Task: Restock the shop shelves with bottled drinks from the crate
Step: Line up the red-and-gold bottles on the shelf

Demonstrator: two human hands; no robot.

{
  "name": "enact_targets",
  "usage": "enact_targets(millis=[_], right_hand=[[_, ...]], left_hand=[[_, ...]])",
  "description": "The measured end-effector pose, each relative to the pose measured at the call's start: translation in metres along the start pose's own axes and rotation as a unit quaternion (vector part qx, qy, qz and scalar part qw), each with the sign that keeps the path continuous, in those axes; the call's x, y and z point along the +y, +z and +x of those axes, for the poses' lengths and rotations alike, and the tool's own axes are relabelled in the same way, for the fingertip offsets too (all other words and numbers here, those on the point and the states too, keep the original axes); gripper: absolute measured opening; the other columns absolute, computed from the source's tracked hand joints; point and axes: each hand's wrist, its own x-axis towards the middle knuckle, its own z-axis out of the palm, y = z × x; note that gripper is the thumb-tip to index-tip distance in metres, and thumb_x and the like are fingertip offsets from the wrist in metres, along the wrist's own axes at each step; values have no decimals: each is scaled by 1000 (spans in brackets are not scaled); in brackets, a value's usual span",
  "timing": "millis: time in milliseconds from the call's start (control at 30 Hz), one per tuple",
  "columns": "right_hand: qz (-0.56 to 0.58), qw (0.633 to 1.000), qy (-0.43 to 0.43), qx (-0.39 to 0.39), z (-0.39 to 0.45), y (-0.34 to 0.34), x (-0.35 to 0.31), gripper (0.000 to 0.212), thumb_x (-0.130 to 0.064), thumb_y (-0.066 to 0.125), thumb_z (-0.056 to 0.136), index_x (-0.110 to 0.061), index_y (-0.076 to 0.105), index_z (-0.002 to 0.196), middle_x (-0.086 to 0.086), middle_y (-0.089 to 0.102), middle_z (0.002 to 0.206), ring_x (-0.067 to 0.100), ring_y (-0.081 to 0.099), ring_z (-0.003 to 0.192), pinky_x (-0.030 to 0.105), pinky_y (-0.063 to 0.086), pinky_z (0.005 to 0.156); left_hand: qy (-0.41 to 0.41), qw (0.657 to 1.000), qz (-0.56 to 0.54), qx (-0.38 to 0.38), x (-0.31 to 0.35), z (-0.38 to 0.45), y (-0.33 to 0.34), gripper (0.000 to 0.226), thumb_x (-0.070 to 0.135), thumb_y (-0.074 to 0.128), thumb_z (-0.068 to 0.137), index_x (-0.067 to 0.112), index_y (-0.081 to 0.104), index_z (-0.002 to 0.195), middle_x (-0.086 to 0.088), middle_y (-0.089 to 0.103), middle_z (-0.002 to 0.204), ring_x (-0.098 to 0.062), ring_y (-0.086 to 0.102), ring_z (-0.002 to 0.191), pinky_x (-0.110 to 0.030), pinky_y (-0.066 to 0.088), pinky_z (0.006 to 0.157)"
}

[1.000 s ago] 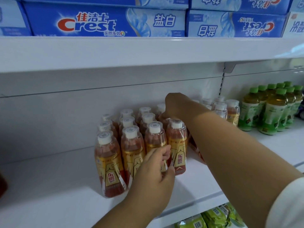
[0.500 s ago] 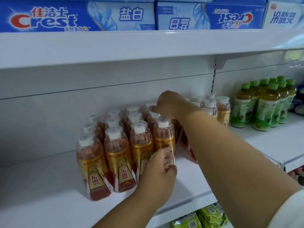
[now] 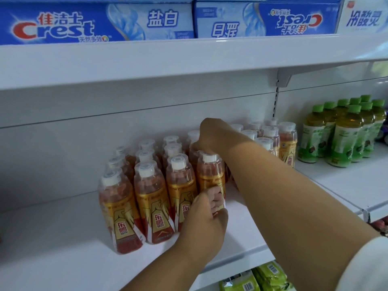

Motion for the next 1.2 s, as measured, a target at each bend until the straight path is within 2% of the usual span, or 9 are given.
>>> enact_targets(millis=[133, 300, 433, 500, 600, 667, 867, 967, 1200], right_hand=[[-12, 1000, -7, 0, -1, 0, -1, 34, -28, 71, 91, -13, 48, 70, 2, 53, 68, 16, 51, 59, 26, 34, 47], [-26, 1000, -5, -3, -4, -1, -3, 28, -18, 64, 92, -12, 48, 70, 2, 52, 67, 17, 49, 59, 25, 36, 48], [-23, 996, -66, 54, -6, -6, -23, 32, -36, 63, 92, -14, 51, 72, 1, 55, 70, 18, 54, 66, 28, 37, 53], [-31, 994, -101, 37, -3, -3, -41, 37, -45, 63, 91, -14, 53, 74, 0, 57, 72, 18, 56, 69, 29, 42, 60], [-34, 993, -107, -22, 4, 9, -59, 33, -30, 65, 89, -14, 51, 63, 1, 52, 62, 19, 54, 60, 29, 46, 59], [-45, 994, -97, -36, 8, 16, -63, 31, -17, 65, 87, -14, 51, 60, 1, 51, 59, 18, 52, 56, 26, 42, 53], [-57, 992, -106, -29, 10, 14, -64, 34, -14, 69, 90, -13, 51, 62, -1, 51, 59, 13, 49, 53, 23, 34, 47], [-69, 991, -111, -31, 10, 14, -64, 33, -15, 70, 91, -13, 49, 65, 0, 52, 62, 12, 49, 56, 22, 33, 48], [-79, 988, -126, -36, 5, 12, -64, 36, -23, 70, 92, -14, 49, 64, 0, 52, 64, 17, 53, 63, 23, 33, 51]], left_hand=[[29, 999, 43, 4, -2, -6, -3, 41, 30, 59, 81, 47, 56, 119, 20, 61, 122, 6, 59, 113, -31, 51, 103], [70, 994, 75, -26, 3, -11, -8, 45, 12, 56, 98, 40, 45, 132, 19, 55, 124, 9, 54, 115, -25, 46, 107], [91, 992, 90, -15, 4, -20, -15, 41, 34, 49, 87, 46, 47, 126, 24, 56, 122, 9, 55, 115, -20, 47, 102], [91, 993, 74, 4, 1, -19, -18, 36, 32, 49, 88, 46, 49, 121, 21, 58, 121, 11, 57, 113, -13, 47, 95], [71, 997, 37, 20, -5, -16, -23, 35, 20, 51, 95, 32, 59, 126, 8, 65, 125, -5, 64, 114, -29, 54, 99], [63, 997, 40, 21, -6, -15, -26, 44, 28, 49, 88, 30, 58, 131, 11, 67, 125, -13, 64, 116, -42, 56, 98], [65, 997, 51, 7, -6, -15, -30, 36, 23, 50, 93, 34, 56, 126, 15, 65, 124, -4, 60, 120, -32, 52, 103], [73, 996, 45, 4, -7, -16, -32, 44, 26, 49, 90, 25, 58, 133, 11, 67, 124, -6, 61, 120, -33, 52, 104], [81, 995, 49, 22, -3, -19, -34, 39, 31, 48, 89, 29, 63, 125, 16, 70, 108, -9, 66, 108, -35, 54, 98]])
